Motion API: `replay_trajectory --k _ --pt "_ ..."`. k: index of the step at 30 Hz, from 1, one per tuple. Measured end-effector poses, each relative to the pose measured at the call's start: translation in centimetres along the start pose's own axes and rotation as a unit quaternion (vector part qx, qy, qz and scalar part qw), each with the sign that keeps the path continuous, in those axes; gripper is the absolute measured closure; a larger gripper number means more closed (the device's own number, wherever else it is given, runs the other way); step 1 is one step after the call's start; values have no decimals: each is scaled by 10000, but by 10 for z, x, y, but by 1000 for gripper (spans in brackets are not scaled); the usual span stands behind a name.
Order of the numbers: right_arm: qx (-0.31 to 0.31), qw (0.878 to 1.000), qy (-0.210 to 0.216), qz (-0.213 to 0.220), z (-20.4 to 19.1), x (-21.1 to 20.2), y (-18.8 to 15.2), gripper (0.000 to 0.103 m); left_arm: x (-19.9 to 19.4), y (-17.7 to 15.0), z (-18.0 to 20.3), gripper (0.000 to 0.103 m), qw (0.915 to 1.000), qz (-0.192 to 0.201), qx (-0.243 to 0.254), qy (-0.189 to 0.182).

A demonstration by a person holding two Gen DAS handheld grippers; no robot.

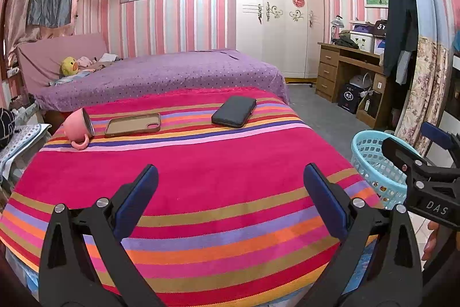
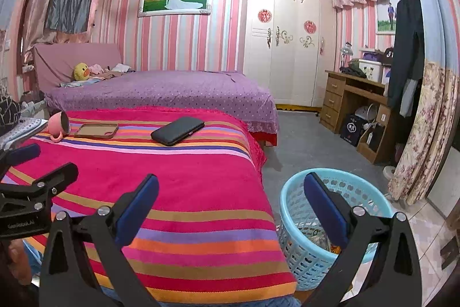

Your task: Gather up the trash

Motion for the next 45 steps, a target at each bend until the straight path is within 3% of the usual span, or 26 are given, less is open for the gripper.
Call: replay_trajectory --k 14,45 --pt "30 9999 -40 161 2 -4 4 5 -11 3 -5 6 9998 181 35 88" --pt "38 9998 -23 206 -5 -4 8 5 -10 6 -14 6 9996 173 -123 160"
Point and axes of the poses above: each gripper's, at about its wrist camera, not at the fingertips, and x roughly the way its jaws point, z to its right, y to its top, the point moved 8 cm from there along x, roughly the way its jaws point, and after that the axes turned 15 degrees about -x, right-handed, at the moved point
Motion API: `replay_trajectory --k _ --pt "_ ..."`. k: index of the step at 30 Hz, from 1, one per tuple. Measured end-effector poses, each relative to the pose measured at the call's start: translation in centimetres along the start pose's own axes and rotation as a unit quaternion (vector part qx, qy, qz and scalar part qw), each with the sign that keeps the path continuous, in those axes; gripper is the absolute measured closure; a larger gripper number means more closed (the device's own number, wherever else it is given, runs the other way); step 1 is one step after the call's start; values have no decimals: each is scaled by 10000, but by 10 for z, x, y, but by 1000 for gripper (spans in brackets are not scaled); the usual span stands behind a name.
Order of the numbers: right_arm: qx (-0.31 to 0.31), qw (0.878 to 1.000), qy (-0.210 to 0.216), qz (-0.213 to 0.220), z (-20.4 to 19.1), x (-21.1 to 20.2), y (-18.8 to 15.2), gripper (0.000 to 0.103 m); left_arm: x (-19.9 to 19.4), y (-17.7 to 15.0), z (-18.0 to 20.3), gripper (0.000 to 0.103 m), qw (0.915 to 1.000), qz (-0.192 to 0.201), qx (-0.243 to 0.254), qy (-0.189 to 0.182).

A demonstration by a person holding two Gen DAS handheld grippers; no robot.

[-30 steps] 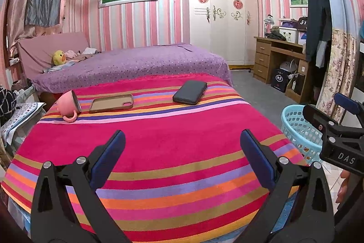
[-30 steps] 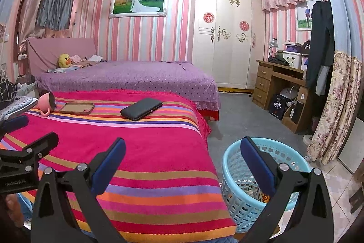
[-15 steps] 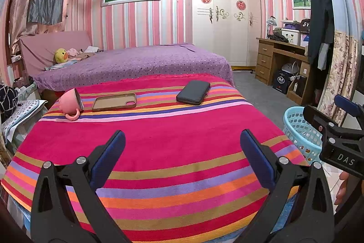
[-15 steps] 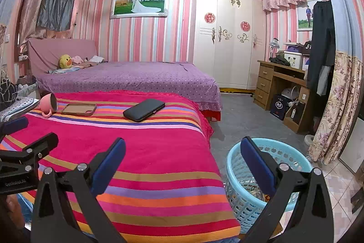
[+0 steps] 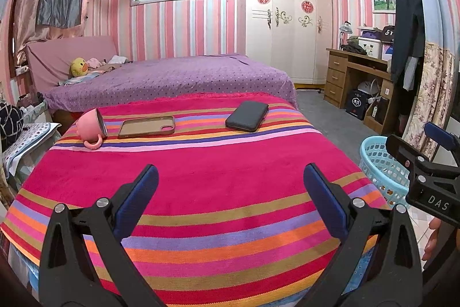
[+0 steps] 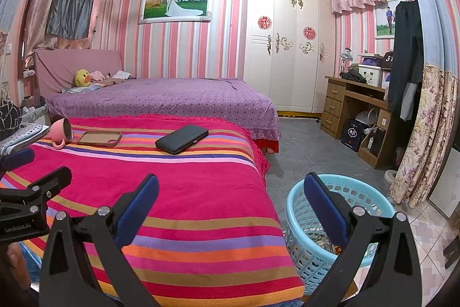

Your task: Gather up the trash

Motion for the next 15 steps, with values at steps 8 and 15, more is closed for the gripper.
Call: replay_trajectory --k 8,15 --pt "2 10000 -18 12 0 1 0 5 0 1 -1 6 10000 26 7 13" --pt "0 10000 -31 16 -1 1 1 5 -1 2 -2 6 10000 39 2 15"
Point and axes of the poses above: each gripper's, at about its wrist camera, not at the fingertips, and x roughly the way its jaws point, z to its right, y to its top, the point moved 8 cm from there along x, roughly the way its jaws point, and after that the axes turned 15 degrees about -x, right-handed, at the moved point
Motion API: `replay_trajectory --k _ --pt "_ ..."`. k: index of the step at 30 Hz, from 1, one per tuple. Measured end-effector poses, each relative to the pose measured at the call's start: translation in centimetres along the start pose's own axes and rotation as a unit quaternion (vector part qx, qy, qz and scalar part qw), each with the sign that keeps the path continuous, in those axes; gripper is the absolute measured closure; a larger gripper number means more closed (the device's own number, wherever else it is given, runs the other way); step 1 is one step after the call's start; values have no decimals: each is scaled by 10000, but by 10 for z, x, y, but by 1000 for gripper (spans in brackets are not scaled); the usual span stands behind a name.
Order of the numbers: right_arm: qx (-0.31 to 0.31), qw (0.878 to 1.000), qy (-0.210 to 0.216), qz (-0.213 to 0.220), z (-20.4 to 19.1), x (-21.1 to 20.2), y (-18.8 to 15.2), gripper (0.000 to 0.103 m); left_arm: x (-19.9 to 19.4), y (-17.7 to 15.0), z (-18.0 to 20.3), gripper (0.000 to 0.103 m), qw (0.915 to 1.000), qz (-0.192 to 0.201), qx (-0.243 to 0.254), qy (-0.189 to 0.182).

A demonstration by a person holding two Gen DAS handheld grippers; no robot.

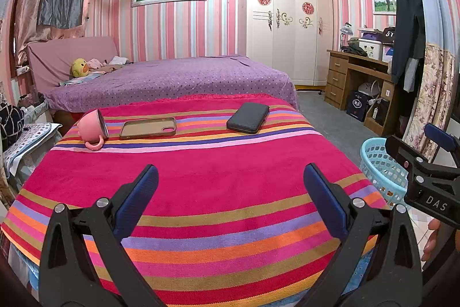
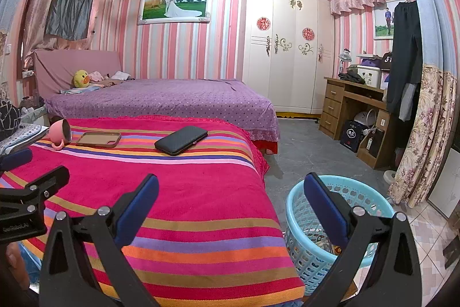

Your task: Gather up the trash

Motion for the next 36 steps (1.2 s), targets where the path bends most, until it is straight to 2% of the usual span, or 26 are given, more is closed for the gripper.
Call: replay_trajectory --k 36 --pt "-14 10000 -22 20 0 1 1 5 -7 1 3 5 10000 81 -9 24"
Point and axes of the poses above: each gripper's, at about its wrist camera, not at the fingertips, and x roughly the way its jaws point, z to its right, y to its top, the point moved 8 cm from there along x, roughly the way its jaws point, and after that the axes turned 15 degrees about -x, right-handed, at the moved point
